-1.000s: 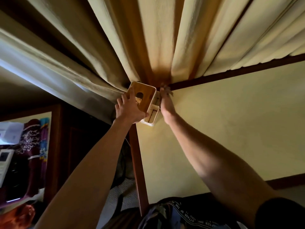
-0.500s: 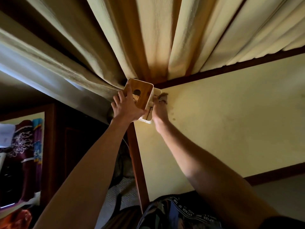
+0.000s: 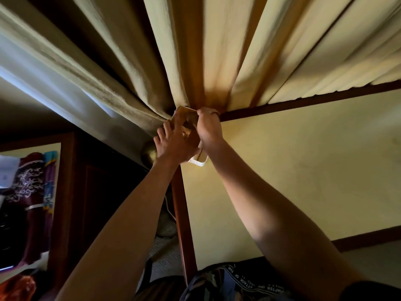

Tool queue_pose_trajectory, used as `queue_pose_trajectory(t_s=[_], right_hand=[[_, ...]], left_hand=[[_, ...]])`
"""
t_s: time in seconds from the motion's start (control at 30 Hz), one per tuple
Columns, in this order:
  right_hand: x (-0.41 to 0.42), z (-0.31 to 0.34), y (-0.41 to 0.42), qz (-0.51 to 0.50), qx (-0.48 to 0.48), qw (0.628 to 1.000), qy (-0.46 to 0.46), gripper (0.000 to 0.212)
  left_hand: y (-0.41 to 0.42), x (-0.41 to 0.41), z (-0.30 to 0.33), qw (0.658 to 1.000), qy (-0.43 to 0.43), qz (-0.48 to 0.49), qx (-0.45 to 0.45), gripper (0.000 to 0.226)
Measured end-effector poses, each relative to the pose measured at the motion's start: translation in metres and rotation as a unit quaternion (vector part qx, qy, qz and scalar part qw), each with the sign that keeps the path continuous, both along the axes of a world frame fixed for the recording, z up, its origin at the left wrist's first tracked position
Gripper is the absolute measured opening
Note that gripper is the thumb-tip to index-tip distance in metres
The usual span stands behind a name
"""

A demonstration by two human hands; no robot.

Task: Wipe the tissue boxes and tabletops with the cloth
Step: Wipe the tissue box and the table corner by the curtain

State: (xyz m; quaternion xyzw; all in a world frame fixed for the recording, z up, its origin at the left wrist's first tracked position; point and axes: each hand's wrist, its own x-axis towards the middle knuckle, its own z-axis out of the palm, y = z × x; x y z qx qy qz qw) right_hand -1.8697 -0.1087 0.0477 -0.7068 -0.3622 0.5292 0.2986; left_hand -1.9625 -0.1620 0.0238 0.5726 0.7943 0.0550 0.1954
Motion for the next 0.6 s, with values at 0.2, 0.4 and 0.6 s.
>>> queue_pose_trajectory(t_s=[0.2,0.4,0.6], right_hand=[[0.002,0.006,0.003,-0.052,-0.131,0.978,0.155,0.033],[0.02,0.003,0.045,-0.015,-0.229,0.964,0.134,0.057],[0.027,-0.022,0.068,-0.002,-0.288,0.95,0.123,0.068]], left_hand=[[0.003,-0.001,-0.005,1.0,0.004,-0.001,-0.002,0.139],[0.001,-0.005,-0.008,1.0,0.007,-0.01,-0.011,0.135],[0.001,-0.003,-0.005,1.0,0.009,-0.005,-0.019,0.133]])
